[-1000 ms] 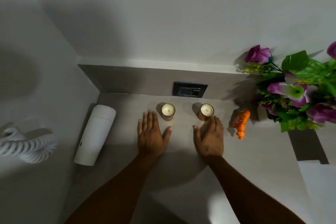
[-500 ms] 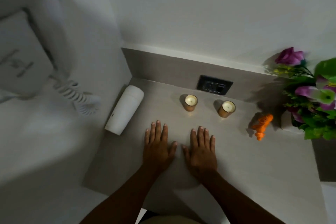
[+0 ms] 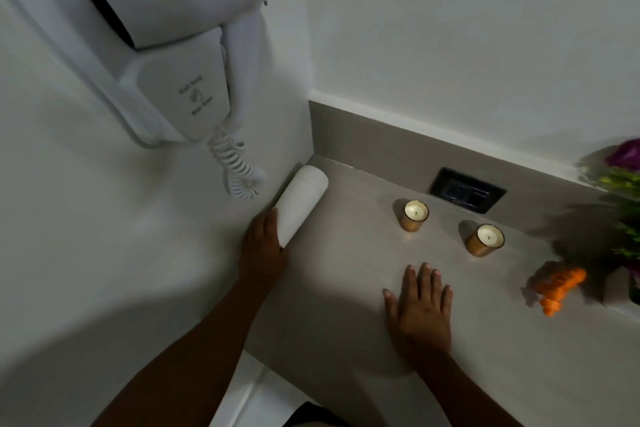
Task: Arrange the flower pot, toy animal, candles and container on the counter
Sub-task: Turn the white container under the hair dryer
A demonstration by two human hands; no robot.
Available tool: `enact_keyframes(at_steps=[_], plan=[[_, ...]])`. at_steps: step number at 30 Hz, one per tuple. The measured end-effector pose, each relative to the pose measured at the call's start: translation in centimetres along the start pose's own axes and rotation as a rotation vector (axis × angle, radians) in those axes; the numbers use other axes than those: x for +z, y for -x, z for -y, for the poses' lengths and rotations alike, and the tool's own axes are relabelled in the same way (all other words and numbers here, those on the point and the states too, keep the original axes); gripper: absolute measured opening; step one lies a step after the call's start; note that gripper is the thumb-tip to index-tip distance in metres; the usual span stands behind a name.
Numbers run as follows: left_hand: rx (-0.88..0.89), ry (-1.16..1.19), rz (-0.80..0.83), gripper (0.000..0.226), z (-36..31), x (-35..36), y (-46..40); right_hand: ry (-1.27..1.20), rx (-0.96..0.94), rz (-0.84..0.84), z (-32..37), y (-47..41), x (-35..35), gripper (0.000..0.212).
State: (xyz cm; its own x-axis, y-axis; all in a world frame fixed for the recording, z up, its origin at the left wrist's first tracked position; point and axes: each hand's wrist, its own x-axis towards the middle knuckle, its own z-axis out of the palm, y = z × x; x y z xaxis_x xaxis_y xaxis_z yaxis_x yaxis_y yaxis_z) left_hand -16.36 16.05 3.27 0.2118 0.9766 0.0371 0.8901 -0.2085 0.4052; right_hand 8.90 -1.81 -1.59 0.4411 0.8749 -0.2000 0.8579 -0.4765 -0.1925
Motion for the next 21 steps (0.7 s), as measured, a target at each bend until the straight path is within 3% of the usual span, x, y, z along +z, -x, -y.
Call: enact_keyframes(at_steps=[7, 11, 21], plan=[[0.054, 0.167, -0.138, 0.064, -3.9, -0.9, 0.9, -0.039, -0.021, -0.020, -0.2, 0.1, -0.1, 0.079], [0.099, 0.122, -0.169, 0.059, -7.9, -3.1, -1.9, -0.050, -0.011, -0.029, -0.2, 0.2, 0.1, 0.082], [0.060, -0.268, 0.052, 0.077, -14.6, -6.6, -14.1, -0.034, -0.002, -0.014, -0.4, -0.1, 0.2, 0.083]])
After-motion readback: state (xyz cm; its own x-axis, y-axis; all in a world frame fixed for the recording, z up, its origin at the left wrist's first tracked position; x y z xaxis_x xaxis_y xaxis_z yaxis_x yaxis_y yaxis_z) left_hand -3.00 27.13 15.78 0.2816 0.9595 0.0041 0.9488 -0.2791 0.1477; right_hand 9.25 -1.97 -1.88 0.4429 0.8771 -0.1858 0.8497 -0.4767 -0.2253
